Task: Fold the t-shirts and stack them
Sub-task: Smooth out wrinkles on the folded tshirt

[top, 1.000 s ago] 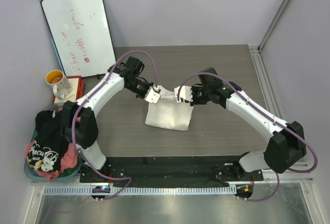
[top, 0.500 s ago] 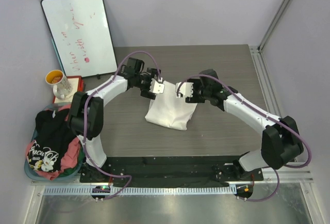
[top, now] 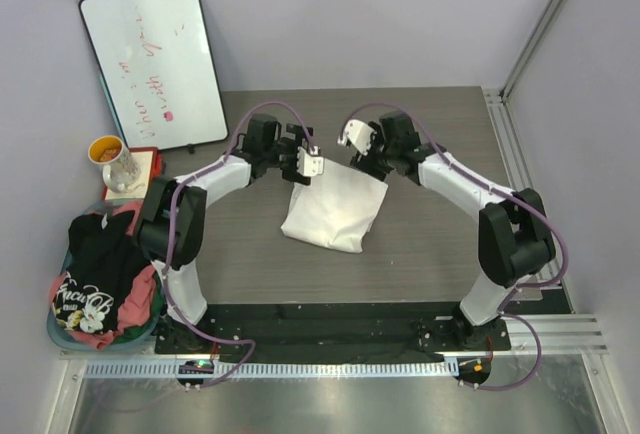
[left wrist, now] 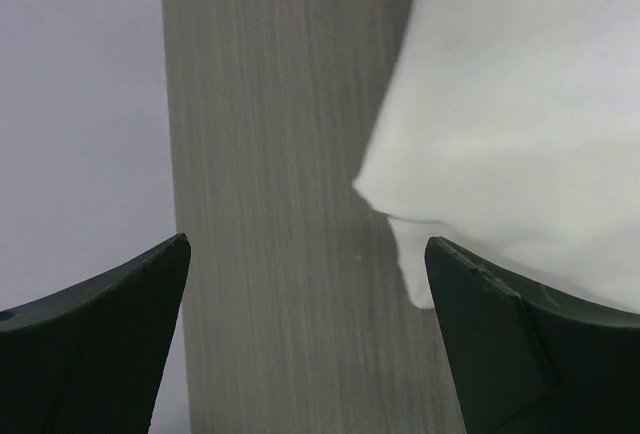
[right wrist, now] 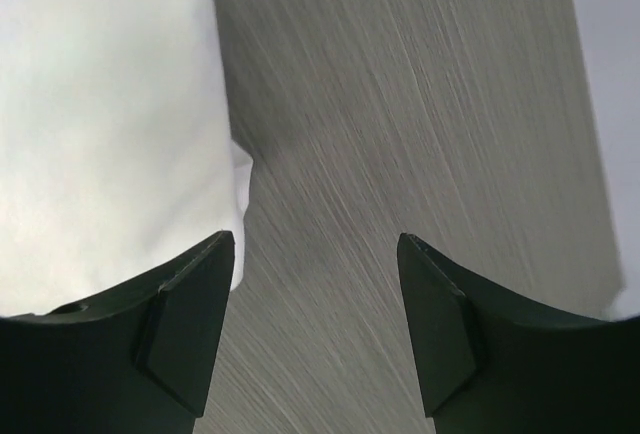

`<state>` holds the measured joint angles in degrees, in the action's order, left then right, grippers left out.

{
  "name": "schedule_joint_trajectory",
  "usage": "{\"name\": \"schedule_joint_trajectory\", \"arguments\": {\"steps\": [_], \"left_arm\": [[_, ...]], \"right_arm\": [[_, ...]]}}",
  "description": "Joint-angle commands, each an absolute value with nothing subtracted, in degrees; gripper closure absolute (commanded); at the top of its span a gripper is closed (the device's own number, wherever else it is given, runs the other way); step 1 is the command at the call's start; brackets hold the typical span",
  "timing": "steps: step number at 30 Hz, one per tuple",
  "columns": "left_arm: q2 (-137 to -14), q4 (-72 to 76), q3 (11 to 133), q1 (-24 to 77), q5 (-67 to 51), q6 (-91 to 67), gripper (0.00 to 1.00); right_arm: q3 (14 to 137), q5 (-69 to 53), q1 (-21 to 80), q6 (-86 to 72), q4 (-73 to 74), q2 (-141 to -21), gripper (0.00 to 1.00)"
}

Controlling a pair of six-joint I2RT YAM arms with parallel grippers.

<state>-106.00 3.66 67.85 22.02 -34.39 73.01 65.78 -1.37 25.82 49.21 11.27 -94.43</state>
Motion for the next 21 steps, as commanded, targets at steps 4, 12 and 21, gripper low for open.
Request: {"name": "schedule_joint_trajectory", "arguments": {"steps": [4, 12, 21], "left_arm": [[-112.93, -20.44, 89.53, 19.42, -45.60, 79.08, 0.00], [-133.13, -73.43, 129.07, 19.60, -48.53, 104.72, 0.00], [-141.06, -88.76, 136.14, 20.74, -42.36, 116.98, 0.00]], "right_arm": [[79.45, -27.93, 16.62, 33.57, 32.60, -103.70, 0.25], [85.85, -38.50, 12.57, 41.39, 44.64, -113.45, 0.23], [91.14, -38.93, 9.32, 43.68, 45.88, -117.77, 0.23]]}}
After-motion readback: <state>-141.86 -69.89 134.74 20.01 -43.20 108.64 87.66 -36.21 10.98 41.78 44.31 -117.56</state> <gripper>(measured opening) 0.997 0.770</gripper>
